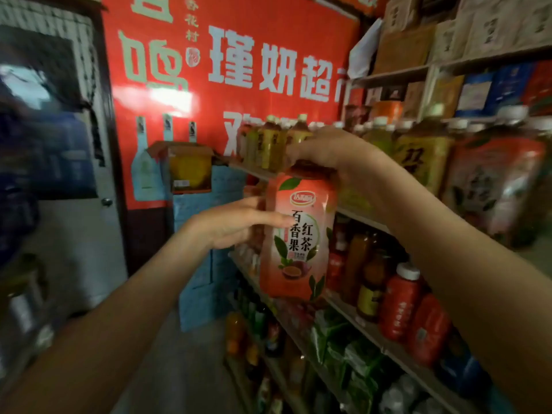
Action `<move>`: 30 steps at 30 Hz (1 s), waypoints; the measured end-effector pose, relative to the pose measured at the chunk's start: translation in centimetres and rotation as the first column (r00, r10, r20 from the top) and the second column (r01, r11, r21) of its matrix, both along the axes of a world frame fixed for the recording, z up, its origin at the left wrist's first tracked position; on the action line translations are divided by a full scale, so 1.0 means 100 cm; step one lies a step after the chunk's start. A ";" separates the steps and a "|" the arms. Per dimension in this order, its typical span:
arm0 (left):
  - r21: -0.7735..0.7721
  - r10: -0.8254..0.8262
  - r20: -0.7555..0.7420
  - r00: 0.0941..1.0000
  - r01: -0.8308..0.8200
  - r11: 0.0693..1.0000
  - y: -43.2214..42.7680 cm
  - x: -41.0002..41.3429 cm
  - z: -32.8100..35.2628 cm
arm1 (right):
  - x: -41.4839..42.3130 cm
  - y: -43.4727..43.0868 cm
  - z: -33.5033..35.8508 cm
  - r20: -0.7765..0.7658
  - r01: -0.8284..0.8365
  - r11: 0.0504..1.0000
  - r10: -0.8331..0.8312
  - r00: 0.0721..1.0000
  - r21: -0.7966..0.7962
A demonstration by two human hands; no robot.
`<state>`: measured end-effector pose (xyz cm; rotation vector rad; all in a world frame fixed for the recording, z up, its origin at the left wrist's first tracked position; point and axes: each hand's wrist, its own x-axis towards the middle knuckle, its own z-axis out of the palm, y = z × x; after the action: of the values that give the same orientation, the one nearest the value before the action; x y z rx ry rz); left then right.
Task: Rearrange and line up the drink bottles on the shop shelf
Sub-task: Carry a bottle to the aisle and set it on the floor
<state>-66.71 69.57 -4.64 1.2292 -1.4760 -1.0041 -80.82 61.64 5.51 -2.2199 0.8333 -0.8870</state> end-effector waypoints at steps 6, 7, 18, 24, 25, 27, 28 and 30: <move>0.212 0.162 0.009 0.987 -0.160 0.964 -0.012 0.083 -0.101 | 0.093 -0.040 -0.111 -0.080 -0.151 0.980 0.162 0.983 0.132; 0.246 0.179 -0.001 0.984 -0.173 0.954 -0.014 0.097 -0.119 | 0.109 -0.046 -0.130 -0.117 -0.156 0.977 0.173 0.978 0.146; 0.584 0.603 -0.027 0.797 -0.477 0.656 -0.002 0.194 -0.341 | 0.226 -0.078 -0.379 -0.350 -0.222 0.941 0.304 0.886 0.255; 0.615 0.851 0.102 0.516 -0.705 0.354 0.025 0.225 -0.519 | 0.277 -0.071 -0.608 -0.524 -0.224 0.890 0.420 0.741 0.396; 0.595 0.879 0.119 0.462 -0.741 0.310 0.028 0.233 -0.544 | 0.282 -0.066 -0.647 -0.552 -0.213 0.887 0.427 0.716 0.410; 0.554 0.909 0.139 0.393 -0.792 0.257 0.035 0.246 -0.597 | 0.291 -0.054 -0.729 -0.616 -0.208 0.882 0.448 0.648 0.423; 0.532 0.919 0.145 0.366 -0.812 0.240 0.038 0.253 -0.624 | 0.295 -0.048 -0.769 -0.635 -0.215 0.875 0.467 0.616 0.435; 0.484 0.928 0.177 0.327 -0.850 0.207 0.041 0.271 -0.674 | 0.303 -0.038 -0.844 -0.660 -0.238 0.853 0.513 0.548 0.465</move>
<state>-39.66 73.67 -72.04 1.9762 -0.0877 -0.5764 -50.47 57.81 -78.88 -2.3049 0.7075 0.4718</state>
